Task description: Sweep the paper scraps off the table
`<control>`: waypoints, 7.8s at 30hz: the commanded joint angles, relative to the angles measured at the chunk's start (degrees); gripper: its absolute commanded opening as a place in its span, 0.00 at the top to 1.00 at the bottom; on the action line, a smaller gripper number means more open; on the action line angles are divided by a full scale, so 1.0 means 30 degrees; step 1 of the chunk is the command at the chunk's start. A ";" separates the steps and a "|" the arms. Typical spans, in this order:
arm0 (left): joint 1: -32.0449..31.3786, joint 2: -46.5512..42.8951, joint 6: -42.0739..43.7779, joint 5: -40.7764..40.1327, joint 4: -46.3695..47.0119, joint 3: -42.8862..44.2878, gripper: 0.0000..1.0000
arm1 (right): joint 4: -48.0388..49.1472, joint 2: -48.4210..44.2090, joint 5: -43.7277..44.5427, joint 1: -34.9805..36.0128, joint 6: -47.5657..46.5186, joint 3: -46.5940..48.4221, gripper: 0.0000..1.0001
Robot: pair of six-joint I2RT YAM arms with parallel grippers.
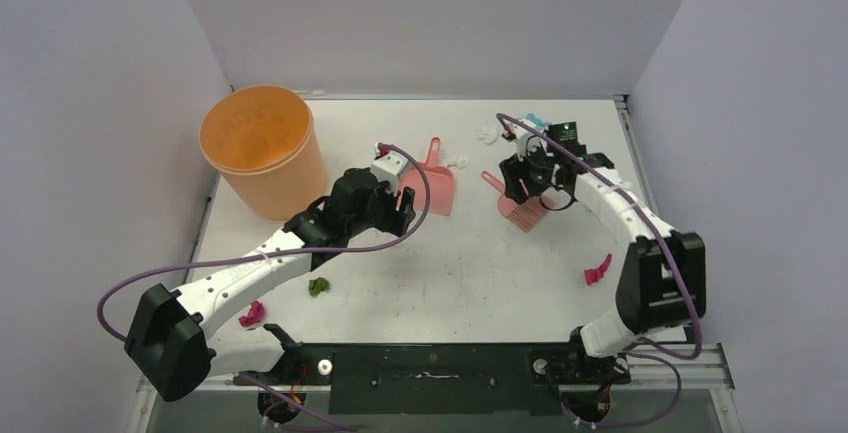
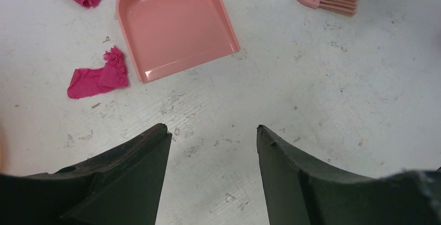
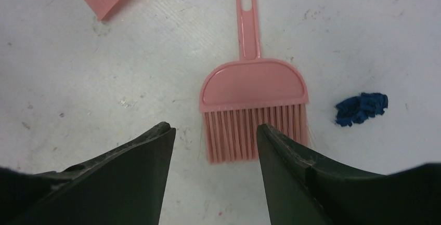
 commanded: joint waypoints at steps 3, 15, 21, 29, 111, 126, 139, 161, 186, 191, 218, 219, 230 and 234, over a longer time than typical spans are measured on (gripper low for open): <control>0.0170 -0.0337 -0.0183 0.0126 0.1248 0.0172 0.40 | 0.0604 0.5274 0.3501 0.1205 -0.1203 0.4145 0.42; 0.0883 -0.0289 -0.0674 0.0982 0.1537 0.0319 0.40 | -0.0216 1.1062 0.2926 0.1614 -0.1604 0.8410 0.40; 0.1368 -0.0090 -0.0971 0.1240 0.1735 0.0286 0.40 | -0.0900 1.2620 0.1804 0.1655 -0.1408 0.9823 0.41; 0.2018 0.0439 -0.1378 0.1942 0.1930 0.0399 0.41 | -0.1127 1.1428 0.0250 0.1963 -0.2028 0.6909 0.53; -0.8757 -0.0949 -1.5901 -0.6479 0.6309 -0.5701 0.44 | 0.1054 0.1592 0.7602 -0.2571 -0.7197 -0.2773 0.72; -0.9264 0.0578 -1.6504 -0.7205 0.6561 -0.5670 0.42 | -0.1063 -0.1771 0.7192 0.4430 -0.5393 -0.7483 0.71; -0.9255 0.1890 -1.5980 -0.8282 0.4138 -0.3854 0.42 | -0.3805 -0.5244 0.1064 0.5876 -0.3905 -0.4836 0.68; -0.9498 1.0643 -1.3798 -0.7530 -0.4871 0.6222 0.53 | 0.0141 -0.8189 -0.5152 -0.5672 0.3125 -0.5632 0.27; -0.9424 1.1539 -1.2054 -0.5679 -0.8070 0.6389 1.00 | 0.0401 -0.8425 -0.5916 -0.5858 0.3059 -0.5790 0.28; -0.9562 0.9490 -1.0690 -0.5519 -1.1124 0.5532 1.00 | 0.0430 -0.8322 -0.6223 -0.5851 0.2926 -0.5777 0.28; -0.5110 0.7132 -0.5513 -0.3161 -0.4761 0.1895 0.76 | -0.2161 -0.5988 -0.7827 -0.3371 -0.3550 -0.4425 0.28; -0.5109 0.7205 -0.5553 -0.2912 -0.4371 0.1750 0.76 | -0.2267 -0.5639 -0.7330 -0.2876 -0.3845 -0.4204 0.28; -0.5162 0.9325 -0.4891 -0.1669 -0.3396 0.1855 0.90 | -0.2595 -0.3525 -0.9116 -0.1063 -0.7548 -0.4107 0.31; -0.5626 0.9224 -0.3431 -0.1982 -0.3031 0.1630 1.00 | -0.3805 -0.3351 -0.9815 -0.0908 -1.1800 -0.4401 0.32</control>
